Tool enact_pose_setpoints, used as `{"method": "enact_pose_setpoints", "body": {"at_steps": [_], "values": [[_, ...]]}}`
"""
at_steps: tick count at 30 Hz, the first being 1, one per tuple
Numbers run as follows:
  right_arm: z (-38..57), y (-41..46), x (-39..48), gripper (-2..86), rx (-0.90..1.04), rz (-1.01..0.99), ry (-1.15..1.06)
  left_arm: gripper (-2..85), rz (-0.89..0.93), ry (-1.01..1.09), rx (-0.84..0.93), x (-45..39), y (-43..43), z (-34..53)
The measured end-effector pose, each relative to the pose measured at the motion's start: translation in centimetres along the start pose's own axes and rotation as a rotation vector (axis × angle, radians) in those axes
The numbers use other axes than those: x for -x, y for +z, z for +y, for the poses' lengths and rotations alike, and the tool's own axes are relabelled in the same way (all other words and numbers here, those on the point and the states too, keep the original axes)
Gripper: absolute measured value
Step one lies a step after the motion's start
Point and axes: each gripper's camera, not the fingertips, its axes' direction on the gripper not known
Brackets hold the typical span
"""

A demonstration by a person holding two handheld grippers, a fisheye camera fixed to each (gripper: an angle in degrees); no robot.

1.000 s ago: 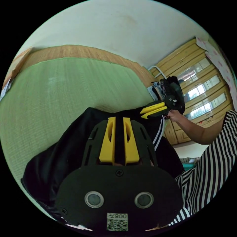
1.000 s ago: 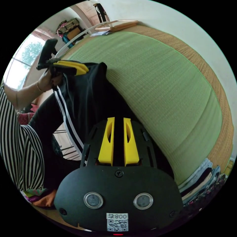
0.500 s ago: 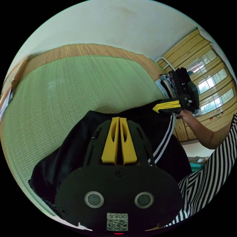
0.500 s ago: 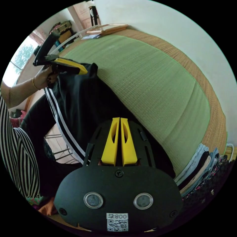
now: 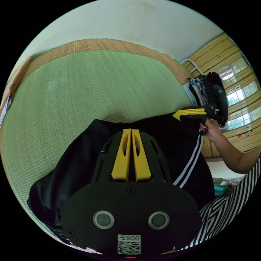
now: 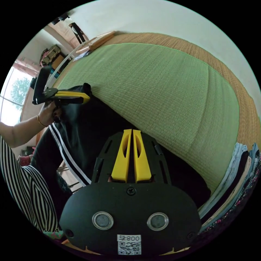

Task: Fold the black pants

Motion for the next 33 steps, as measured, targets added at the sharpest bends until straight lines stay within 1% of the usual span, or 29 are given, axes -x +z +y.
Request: {"method": "enact_pose_setpoints", "body": {"at_steps": [2, 5, 7, 9, 11, 13, 16, 20, 27, 30, 33], "values": [[1.0, -1.2, -0.2, 1.2, -0.043, -0.014, 0.041, 0.8, 0.018, -0.024, -0.024, 1.1, -0.3, 0.4], [3.7, -4.7, -0.8, 2.4, -0.164, -0.013, 0.131, 2.2, 0.061, -0.005, -0.052, 1.2, -0.9, 1.3], [6.6, -6.8, -1.1, 4.8, -0.207, 0.077, 0.216, 3.8, 0.1, 0.03, -0.06, 0.7, -0.9, 1.6], [8.6, -7.1, -1.3, 6.4, -0.184, 0.155, 0.277, 5.5, 0.11, 0.073, -0.036, 0.0, 0.1, 1.5], [10.1, -6.6, -1.7, 6.9, -0.137, 0.177, 0.324, 6.0, 0.06, 0.096, 0.024, -0.3, 2.1, 1.1], [11.1, -5.8, -1.9, 6.6, -0.097, 0.191, 0.362, 4.8, 0.021, 0.096, 0.056, 0.0, 3.3, 1.0], [11.6, -5.4, -1.7, 4.0, -0.077, 0.227, 0.382, 2.3, 0.03, 0.083, 0.06, 0.9, 3.4, 1.0], [12.7, -6.6, -1.2, 1.5, -0.093, 0.218, 0.378, 0.8, 0.033, 0.098, 0.03, 1.3, 2.0, 1.6], [16.1, -11.7, -1.9, 0.4, -0.262, 0.158, 0.443, 0.4, 0.045, 0.085, -0.046, 2.6, -0.2, 1.7], [16.5, -10.9, -2.7, 0.4, -0.231, 0.165, 0.45, 0.6, 0.017, 0.076, -0.028, 3.5, 0.8, 1.6], [17.0, -8.5, -4.3, 0.6, -0.164, 0.089, 0.496, 1.1, -0.005, 0.057, 0.054, 4.7, 3.1, 1.6]]}}
